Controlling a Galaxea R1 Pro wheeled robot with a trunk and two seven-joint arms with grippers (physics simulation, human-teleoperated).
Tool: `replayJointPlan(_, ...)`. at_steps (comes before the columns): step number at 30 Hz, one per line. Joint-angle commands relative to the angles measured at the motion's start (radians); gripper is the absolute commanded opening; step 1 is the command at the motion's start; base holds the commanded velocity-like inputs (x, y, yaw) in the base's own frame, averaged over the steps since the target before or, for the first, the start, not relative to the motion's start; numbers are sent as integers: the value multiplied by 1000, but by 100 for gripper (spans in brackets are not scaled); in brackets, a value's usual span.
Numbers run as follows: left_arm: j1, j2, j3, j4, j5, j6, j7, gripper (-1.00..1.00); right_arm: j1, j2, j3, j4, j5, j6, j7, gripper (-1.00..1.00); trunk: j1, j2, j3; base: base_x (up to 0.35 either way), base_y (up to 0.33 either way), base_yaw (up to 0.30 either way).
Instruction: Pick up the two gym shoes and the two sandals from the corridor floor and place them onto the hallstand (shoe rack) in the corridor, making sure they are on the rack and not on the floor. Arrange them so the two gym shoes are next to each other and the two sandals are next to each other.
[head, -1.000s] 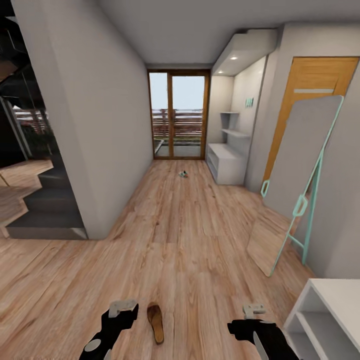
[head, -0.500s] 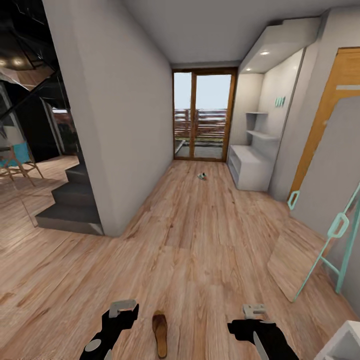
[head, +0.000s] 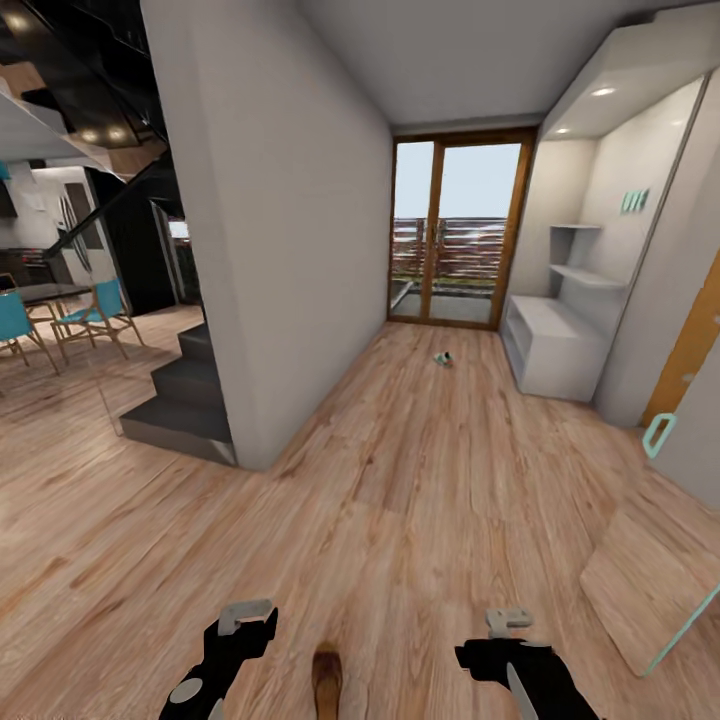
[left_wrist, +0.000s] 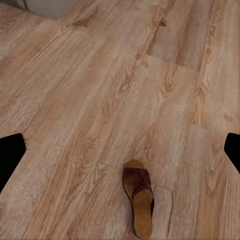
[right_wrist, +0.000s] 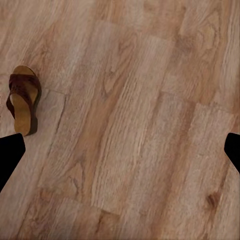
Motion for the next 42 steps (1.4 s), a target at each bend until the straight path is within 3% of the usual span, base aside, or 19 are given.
replayJointPlan(1, -1, 0, 0, 1, 9, -3, 0, 100, 0, 0, 0, -2, 0, 5, 2, 100, 0, -1, -1, 167, -149, 259)
replayJointPlan(12, -1, 0, 0, 1, 9, -1, 0, 100, 0, 0, 0, -2, 0, 5, 2, 100, 0, -1, -1, 174, -215, 54)
replayJointPlan(26, -1, -3, -1, 1, 9, -1, 0, 100, 0, 0, 0, -2, 0, 5, 2, 100, 0, -1, -1, 169, -295, -264)
replayJointPlan(36, -1, -3, 0, 2, 9, -1, 0, 100, 0, 1, 0, -3, 1, 5, 2, 100, 0, -1, -1, 18, -36, -78)
replayJointPlan(42, -1, -2, 0, 2, 9, -1, 0, 100, 0, 1, 0, -2, 1, 5, 2, 100, 0, -1, -3, 1, -1, 142)
